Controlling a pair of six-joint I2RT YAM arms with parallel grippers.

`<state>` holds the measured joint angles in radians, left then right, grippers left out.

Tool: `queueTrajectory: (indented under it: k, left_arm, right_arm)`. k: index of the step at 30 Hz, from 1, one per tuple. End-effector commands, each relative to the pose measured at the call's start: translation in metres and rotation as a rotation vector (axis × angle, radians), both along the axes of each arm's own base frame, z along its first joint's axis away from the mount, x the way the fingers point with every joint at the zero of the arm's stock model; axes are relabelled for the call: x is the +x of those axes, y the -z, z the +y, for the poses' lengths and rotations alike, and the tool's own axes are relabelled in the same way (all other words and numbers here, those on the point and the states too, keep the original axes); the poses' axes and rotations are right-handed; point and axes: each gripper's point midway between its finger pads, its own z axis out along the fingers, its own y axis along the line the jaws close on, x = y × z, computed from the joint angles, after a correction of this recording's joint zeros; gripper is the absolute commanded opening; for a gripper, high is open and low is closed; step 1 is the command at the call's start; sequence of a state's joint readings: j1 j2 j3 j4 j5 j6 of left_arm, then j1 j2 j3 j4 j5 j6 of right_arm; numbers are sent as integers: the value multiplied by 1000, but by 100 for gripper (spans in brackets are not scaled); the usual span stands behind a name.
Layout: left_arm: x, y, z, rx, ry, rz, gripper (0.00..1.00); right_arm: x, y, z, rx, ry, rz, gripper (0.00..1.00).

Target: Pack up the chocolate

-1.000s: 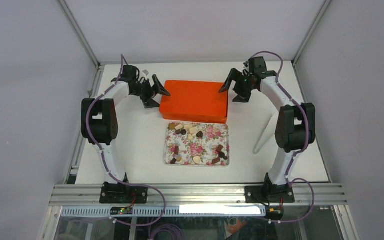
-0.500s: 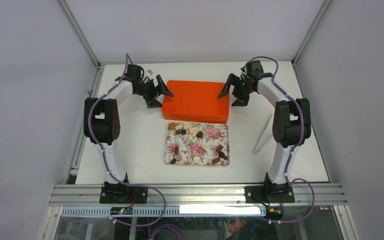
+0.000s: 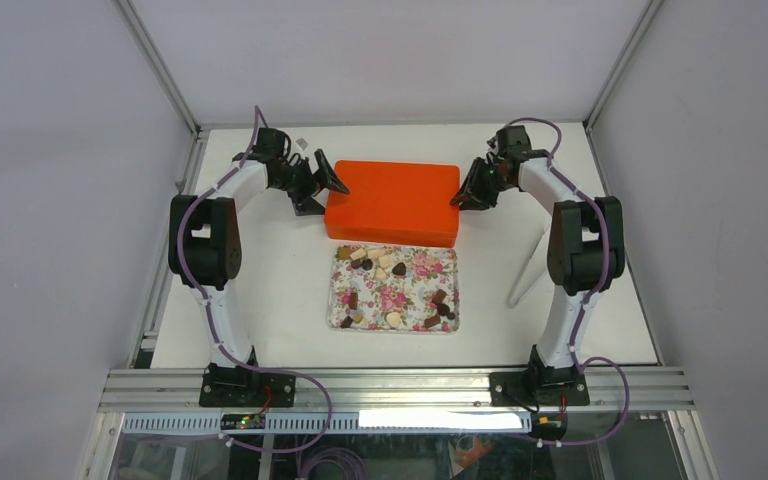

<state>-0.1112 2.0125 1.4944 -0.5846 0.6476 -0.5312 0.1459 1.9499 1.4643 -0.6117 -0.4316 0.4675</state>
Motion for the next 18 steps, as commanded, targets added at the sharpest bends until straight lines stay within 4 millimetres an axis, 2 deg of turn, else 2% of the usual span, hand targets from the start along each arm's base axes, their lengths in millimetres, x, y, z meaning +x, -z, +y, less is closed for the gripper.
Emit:
queueTrajectory:
  k: [1, 6, 7, 10, 13, 16, 17, 18]
  left_arm:
    - [8, -17, -9, 3, 34, -72, 93]
    - [8, -21, -7, 20, 40, -79, 94]
    - [8, -20, -7, 20, 39, -75, 94]
    - [8, -16, -7, 20, 37, -62, 94]
    - [8, -13, -8, 18, 37, -52, 94]
    - [9, -13, -8, 16, 34, -50, 94]
    - [9, -13, -8, 16, 33, -50, 94]
    - [10, -13, -8, 15, 32, -49, 94]
  right_arm:
    - [5, 17, -19, -99, 37, -15, 28]
    - [6, 13, -19, -100, 42, -30, 31]
    - [7, 7, -21, -104, 47, -42, 37]
    - [8, -18, -28, -137, 63, -114, 73]
    - [6, -50, -37, -177, 70, -190, 92]
    - [0, -79, -41, -214, 63, -261, 97]
    - [-3, -86, -41, -232, 56, -282, 95]
    - [-7, -92, -38, -253, 39, -304, 88]
